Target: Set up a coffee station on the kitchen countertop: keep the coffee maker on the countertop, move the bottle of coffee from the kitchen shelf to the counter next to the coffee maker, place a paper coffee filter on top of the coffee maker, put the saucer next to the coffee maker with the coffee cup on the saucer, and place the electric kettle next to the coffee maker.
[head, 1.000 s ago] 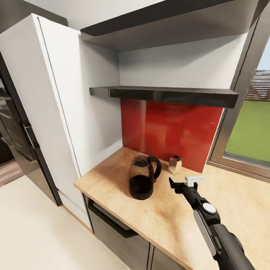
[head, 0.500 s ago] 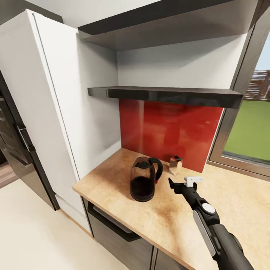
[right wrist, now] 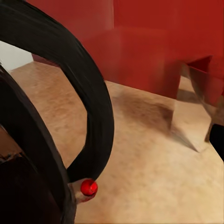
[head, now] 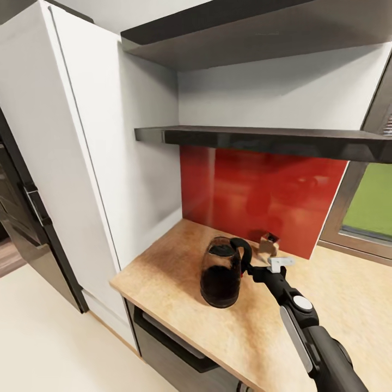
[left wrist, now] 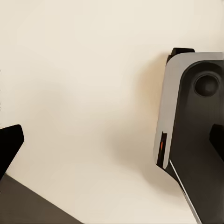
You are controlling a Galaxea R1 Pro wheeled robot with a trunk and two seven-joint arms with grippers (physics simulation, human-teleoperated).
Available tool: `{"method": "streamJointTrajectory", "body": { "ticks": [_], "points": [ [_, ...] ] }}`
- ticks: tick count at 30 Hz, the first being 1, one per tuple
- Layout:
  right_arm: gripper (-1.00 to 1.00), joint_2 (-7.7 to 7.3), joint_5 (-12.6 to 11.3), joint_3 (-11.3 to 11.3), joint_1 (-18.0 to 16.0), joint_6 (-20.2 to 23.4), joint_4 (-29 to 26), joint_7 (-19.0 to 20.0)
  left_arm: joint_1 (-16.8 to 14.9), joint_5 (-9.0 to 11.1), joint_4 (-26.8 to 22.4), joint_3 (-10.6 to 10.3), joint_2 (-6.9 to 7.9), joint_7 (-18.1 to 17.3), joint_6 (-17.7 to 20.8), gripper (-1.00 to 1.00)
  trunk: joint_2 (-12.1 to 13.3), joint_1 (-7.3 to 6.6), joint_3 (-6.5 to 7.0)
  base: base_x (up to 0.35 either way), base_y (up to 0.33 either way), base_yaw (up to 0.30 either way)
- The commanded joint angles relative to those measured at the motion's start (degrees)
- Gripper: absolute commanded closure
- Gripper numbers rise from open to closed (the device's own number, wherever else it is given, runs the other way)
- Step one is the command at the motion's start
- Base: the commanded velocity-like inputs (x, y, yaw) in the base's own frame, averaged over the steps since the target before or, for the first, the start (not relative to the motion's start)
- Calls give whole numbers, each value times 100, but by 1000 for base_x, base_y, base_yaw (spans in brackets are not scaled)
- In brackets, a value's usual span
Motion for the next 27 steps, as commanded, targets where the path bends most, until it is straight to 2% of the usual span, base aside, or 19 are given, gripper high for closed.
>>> {"method": "streamJointTrajectory", "body": {
  "ticks": [1, 27],
  "points": [
    [-100, -4, -57, 4, -5, 27, -8, -2, -5, 9, 6, 32, 3, -27, -15, -100, -13, 5, -13, 113, 55, 0],
    [-100, -39, -48, -15, -5, 27, -8, 7, -5, 9, -3, 31, -7, -27, -12, -100, -13, 5, -13, 30, 5, 0]
  ]
}}
